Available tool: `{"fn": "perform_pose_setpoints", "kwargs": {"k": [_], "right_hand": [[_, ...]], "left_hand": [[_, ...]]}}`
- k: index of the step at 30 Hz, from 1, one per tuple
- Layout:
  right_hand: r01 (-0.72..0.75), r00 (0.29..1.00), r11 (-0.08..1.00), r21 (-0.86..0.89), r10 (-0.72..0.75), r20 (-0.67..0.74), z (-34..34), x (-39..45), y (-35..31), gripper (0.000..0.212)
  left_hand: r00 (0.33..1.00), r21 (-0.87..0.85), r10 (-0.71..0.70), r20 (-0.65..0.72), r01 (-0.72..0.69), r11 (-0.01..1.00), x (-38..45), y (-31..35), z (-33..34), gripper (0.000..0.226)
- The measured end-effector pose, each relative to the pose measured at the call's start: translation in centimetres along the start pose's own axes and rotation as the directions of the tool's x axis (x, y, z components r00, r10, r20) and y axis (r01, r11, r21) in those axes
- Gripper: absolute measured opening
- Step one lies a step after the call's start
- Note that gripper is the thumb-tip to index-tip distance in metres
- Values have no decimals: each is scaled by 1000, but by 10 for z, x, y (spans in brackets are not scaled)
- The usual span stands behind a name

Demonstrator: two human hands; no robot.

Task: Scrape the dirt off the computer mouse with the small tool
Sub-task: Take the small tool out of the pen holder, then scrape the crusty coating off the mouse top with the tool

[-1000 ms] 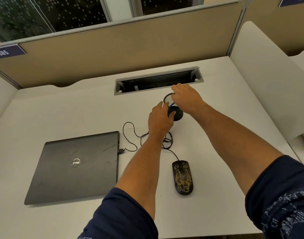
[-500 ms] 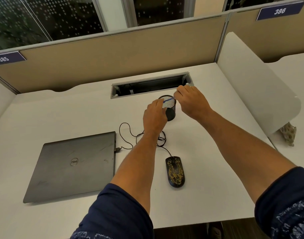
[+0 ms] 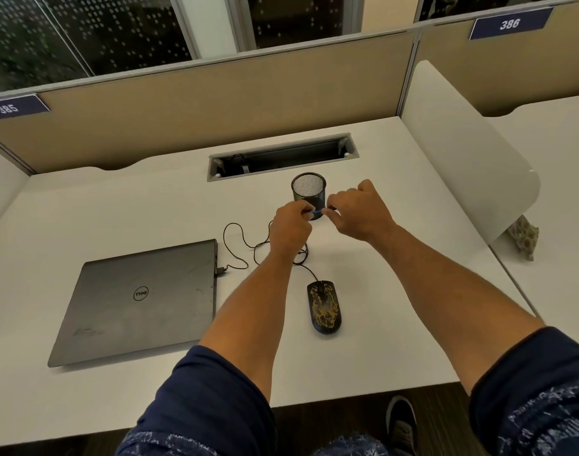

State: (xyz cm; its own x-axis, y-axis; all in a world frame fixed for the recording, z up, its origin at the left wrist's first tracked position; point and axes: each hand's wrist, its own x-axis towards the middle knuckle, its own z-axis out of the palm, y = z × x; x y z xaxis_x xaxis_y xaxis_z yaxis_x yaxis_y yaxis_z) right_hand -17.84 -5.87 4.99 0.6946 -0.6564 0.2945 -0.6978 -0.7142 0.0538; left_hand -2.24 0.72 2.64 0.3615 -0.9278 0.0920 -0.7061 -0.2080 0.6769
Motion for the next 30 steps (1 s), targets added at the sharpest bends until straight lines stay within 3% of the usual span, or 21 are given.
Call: {"fn": "perform_pose_setpoints", "kwargs": {"k": [7,14,18,23,26,30], "right_hand": [[2,973,997,71,-18,228,30,-24,-11,25],[-141,934,959,245,47,354,45,-51,-12,25],[-245,915,919,309,113,388,50,-64,-11,25],[-388,911,779,492,244,333,48,-86,-8,30],[-474,880,646,598,325,346,45,-100,-8,43],[-515,855,530,674,370,363,45,-117,-7,37]], "left_hand": [[991,-88,-79,104,88,992,-20,-17,6,14],[981,51,-106,164,99,994,-38,-37,10,31],[990,134,-78,120,62,989,-55,-43,11,43],[995,153,50,85,-63,986,-90,-60,11,42],[981,198,164,107,-183,963,-111,-72,8,64],[959,233,216,183,-256,938,-131,-81,6,95]]}}
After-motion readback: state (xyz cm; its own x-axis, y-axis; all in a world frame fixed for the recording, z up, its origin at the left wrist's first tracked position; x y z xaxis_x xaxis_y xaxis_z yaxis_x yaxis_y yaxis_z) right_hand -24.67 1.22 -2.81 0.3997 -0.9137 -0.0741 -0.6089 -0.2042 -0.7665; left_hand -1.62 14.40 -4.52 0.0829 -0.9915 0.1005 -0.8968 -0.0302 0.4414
